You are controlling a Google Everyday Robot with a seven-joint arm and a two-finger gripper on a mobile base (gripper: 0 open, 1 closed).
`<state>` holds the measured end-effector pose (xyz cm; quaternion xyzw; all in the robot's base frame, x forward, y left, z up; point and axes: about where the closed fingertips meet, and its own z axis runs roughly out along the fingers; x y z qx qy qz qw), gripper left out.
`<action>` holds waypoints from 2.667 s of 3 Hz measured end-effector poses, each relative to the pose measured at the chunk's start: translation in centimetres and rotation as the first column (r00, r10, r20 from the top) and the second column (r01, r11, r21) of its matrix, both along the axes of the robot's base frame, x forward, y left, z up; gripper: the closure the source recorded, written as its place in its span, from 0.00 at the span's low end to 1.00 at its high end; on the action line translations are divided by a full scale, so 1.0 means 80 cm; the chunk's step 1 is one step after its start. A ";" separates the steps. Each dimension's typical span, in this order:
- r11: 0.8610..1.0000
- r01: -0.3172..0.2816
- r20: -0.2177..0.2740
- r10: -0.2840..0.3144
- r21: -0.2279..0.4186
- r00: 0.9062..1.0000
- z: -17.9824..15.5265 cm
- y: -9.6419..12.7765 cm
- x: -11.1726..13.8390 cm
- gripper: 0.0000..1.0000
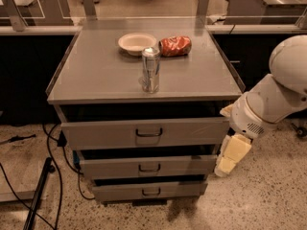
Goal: Open top drawer
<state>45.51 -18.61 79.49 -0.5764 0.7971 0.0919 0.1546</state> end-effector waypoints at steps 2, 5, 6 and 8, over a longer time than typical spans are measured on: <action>0.997 -0.063 0.116 0.057 0.046 0.992 -0.034 0.013 0.019 0.00; 0.989 -0.144 0.220 0.136 0.021 0.966 -0.083 0.034 0.068 0.00; 0.988 -0.152 0.223 0.147 0.004 0.964 -0.098 0.037 0.083 0.00; 0.985 -0.173 0.233 0.172 -0.019 0.957 -0.124 0.043 0.112 0.00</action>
Offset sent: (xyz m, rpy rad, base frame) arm 0.0286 0.0168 -0.0434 0.0881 -0.2067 0.1045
